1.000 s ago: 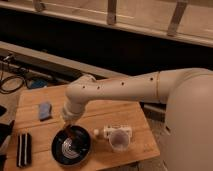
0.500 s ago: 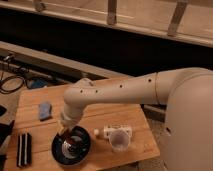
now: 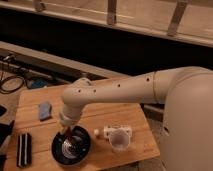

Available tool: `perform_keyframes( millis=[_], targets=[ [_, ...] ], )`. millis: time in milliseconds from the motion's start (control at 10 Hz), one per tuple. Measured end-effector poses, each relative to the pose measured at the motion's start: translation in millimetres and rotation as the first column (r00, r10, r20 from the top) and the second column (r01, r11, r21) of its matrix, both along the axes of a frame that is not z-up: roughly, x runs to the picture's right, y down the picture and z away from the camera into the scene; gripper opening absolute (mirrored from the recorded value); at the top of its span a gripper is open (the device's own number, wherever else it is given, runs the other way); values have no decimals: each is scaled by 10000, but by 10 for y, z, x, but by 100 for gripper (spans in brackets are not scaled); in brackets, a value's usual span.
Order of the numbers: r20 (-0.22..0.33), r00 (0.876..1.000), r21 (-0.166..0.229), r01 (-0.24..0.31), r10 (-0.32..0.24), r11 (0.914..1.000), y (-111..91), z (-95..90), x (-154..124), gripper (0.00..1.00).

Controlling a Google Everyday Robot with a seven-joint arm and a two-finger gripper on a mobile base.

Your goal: Place the pepper in the ceramic bowl

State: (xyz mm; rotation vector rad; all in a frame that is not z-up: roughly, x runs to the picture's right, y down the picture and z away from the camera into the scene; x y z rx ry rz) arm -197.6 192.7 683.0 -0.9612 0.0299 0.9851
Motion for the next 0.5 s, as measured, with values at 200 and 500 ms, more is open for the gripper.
perform_keyframes(
  millis=[200,500],
  targets=[
    [-15,10000,-25,67,-67,10000,2,-4,-4,43],
    [-60,9998,-98,166,-166,9998,22,-15,-7,43]
  ],
)
